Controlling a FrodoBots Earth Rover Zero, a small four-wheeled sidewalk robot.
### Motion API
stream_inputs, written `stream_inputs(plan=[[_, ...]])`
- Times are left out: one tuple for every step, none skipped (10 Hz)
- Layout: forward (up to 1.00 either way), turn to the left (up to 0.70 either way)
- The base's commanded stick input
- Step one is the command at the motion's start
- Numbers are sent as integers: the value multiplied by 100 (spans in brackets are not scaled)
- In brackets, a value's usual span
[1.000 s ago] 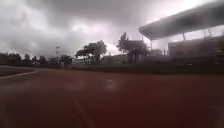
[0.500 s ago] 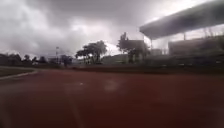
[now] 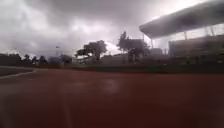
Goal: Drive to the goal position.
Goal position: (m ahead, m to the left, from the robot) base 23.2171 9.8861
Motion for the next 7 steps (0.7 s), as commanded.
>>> stream_inputs(plan=[[50,0],[50,0],[50,0],[50,0],[50,0],[50,0],[50,0]])
